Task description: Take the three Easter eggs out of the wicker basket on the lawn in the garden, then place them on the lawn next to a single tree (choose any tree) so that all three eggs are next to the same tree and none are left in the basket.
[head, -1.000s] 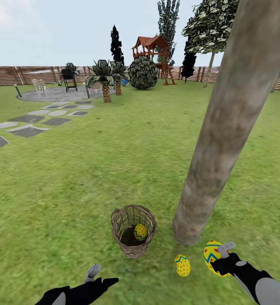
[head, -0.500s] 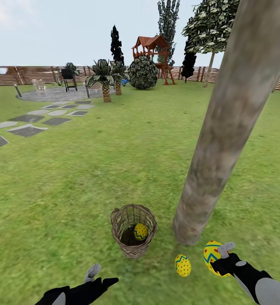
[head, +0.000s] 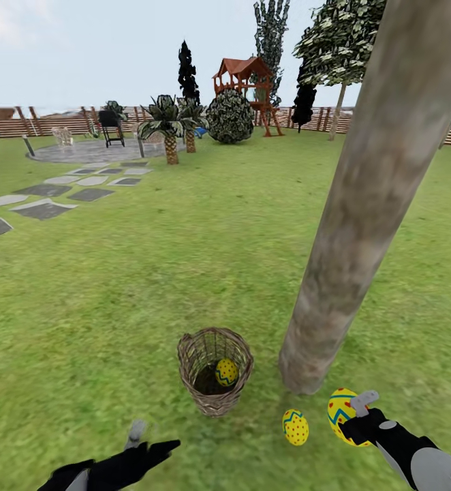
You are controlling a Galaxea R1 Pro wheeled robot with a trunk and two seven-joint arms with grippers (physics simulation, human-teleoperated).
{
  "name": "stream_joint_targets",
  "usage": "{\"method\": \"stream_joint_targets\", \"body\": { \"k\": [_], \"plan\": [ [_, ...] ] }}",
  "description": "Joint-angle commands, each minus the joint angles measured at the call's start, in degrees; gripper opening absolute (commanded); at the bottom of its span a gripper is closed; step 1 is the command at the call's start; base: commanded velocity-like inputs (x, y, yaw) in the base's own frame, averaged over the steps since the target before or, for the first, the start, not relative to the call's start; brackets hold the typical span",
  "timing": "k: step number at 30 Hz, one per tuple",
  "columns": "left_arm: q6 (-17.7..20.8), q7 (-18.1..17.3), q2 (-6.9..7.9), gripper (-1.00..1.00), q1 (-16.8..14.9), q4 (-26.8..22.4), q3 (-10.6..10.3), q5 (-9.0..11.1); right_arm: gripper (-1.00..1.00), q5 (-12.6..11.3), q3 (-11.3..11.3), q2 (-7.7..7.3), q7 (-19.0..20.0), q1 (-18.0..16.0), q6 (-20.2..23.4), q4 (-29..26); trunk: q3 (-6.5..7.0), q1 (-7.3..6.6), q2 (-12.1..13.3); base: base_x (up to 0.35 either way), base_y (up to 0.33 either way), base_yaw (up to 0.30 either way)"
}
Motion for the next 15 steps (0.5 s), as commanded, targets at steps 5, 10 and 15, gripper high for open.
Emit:
{"method": "stream_joint_targets", "body": {
  "k": [5, 10, 15],
  "plan": [
    [0.53, -9.12, 1.74, 1.0, -0.04, -0.05, -0.52, 0.42, -1.0, 0.43, -0.49, -0.08, 0.23, -0.04, -0.17, -0.14, -0.96, 1.11, -2.06, 0.0, 0.0, 0.0],
    [0.54, -9.46, 1.83, 1.0, -0.04, -0.06, -0.53, 0.42, -1.0, 0.38, -0.49, -0.1, 0.23, -0.04, -1.87, -0.11, -1.86, 2.21, -4.07, 0.0, 0.0, 0.0],
    [0.54, -9.39, 1.81, 1.0, -0.04, -0.06, -0.53, 0.42, -1.0, 0.34, -0.49, -0.1, 0.23, -0.04, -2.79, 0.05, -2.76, 3.3, -6.07, 0.0, 0.0, 0.0]
  ]
}}
